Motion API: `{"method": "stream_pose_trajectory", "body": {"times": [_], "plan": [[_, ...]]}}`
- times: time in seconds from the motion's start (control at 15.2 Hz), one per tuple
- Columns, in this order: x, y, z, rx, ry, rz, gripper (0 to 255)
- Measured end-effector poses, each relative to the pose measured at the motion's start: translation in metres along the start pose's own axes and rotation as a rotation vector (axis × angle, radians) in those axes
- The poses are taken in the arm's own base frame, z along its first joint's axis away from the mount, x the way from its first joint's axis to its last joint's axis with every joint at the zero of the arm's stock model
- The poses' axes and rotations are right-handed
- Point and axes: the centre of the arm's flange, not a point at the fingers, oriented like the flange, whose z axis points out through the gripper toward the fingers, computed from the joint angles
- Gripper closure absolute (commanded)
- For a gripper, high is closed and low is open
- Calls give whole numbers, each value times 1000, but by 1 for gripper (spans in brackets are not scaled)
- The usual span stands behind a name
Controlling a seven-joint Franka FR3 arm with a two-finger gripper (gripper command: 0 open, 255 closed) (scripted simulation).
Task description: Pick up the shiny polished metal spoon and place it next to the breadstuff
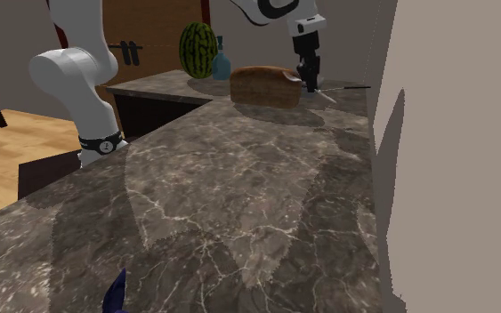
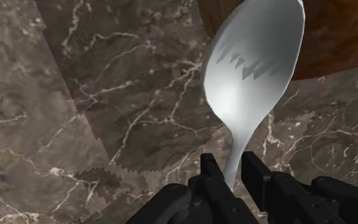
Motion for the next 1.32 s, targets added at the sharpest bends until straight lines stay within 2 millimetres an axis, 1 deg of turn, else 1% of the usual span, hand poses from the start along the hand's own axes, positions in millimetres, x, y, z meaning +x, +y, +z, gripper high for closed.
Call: {"method": "stream_pose_trajectory", "body": {"times": [0.46,0.73,0.79,0.86,1.25,1.32], "plan": [[-9,3,36,0,0,0,255],[-11,5,50,7,10,1,255],[-13,4,58,6,8,1,255],[-14,5,63,3,5,0,255],[-16,5,65,5,5,-2,255],[-16,5,65,5,5,-2,0]]}}
